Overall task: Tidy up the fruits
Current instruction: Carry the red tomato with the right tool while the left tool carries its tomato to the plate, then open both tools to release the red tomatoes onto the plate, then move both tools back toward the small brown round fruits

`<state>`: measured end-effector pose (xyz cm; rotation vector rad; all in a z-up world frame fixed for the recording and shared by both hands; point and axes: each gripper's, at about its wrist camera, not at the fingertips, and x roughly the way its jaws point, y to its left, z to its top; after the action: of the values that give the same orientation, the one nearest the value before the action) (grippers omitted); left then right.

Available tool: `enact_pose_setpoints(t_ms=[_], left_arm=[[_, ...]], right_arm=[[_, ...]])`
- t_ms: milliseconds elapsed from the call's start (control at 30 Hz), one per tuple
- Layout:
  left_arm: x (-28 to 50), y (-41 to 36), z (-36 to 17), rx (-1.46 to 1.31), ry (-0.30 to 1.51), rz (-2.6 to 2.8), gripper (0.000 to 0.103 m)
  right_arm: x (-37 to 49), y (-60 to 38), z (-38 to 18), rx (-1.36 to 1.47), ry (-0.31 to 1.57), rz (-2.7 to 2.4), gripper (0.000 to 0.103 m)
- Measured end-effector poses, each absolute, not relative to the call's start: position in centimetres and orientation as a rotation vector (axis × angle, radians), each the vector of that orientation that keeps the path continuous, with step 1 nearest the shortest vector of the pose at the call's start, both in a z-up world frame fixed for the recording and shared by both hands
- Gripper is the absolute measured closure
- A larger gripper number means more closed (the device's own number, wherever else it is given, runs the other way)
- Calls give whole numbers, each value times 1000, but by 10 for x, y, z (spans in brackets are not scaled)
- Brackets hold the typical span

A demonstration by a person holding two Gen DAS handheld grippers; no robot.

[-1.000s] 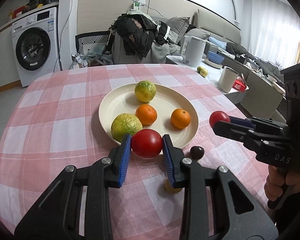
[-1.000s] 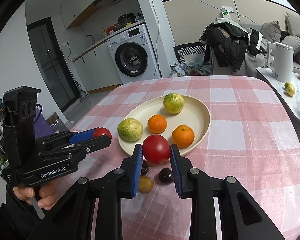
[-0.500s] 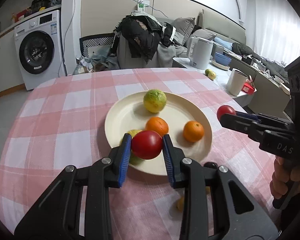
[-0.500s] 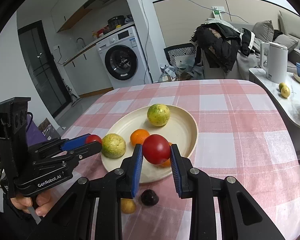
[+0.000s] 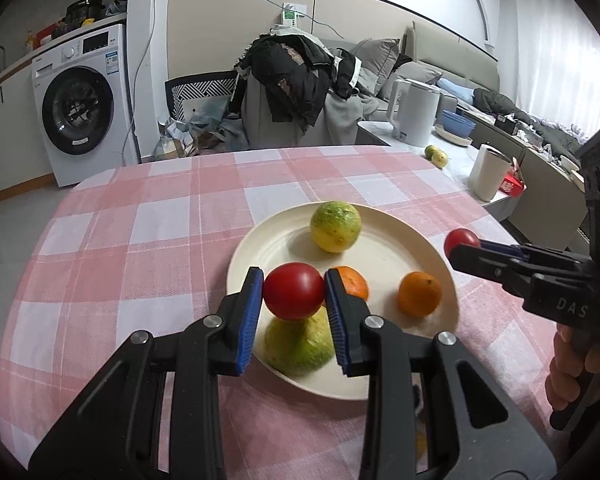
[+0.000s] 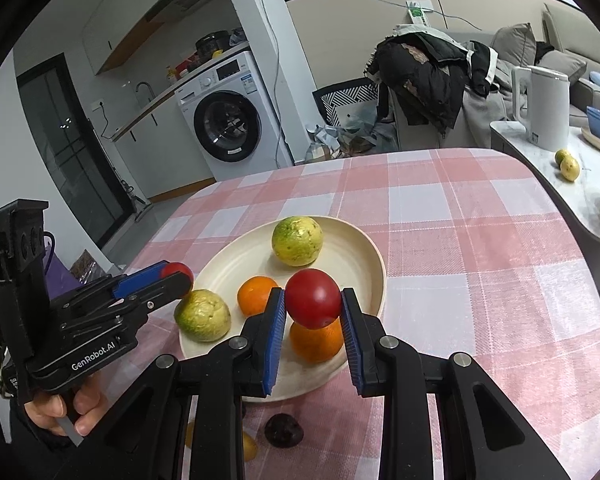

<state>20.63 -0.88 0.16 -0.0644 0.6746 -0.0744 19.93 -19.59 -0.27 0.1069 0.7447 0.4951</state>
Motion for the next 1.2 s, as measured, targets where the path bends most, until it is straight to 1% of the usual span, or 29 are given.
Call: enact_pose_setpoints(t_ms=[467,833,967,1000,1033,1067,1100,1133,1167,1200], left_arm=[[242,-2,-9,-60,717,-55,75],[244,-5,-18,-63,738,-69,75],[233,-3,-17,-69,733,-72,74],[231,-3,-17,-69,730,-71,74],[227,-2,-16,-71,726,-69,74],[223,-2,-15,-72,724,-67,73],[218,-1,-14,-76,724,-62,66],[215,-1,-13,-79,724,-58,61],[209,0,-11,-82,718,-53,53],[205,1,-10,-85,709,-50,48]], right_arm=[[218,-193,-18,108,780,444,75],[225,-192,-26,79,805,434,75],[224,-192,-25,79,801,428,72],[223,-193,-24,83,798,425,70],[222,-194,-23,91,794,425,67],[220,-196,-21,95,787,425,65],[217,-197,-19,91,780,425,64],[215,-198,-18,81,776,426,64],[212,-199,-18,66,772,423,64],[208,-200,-17,48,771,417,64]])
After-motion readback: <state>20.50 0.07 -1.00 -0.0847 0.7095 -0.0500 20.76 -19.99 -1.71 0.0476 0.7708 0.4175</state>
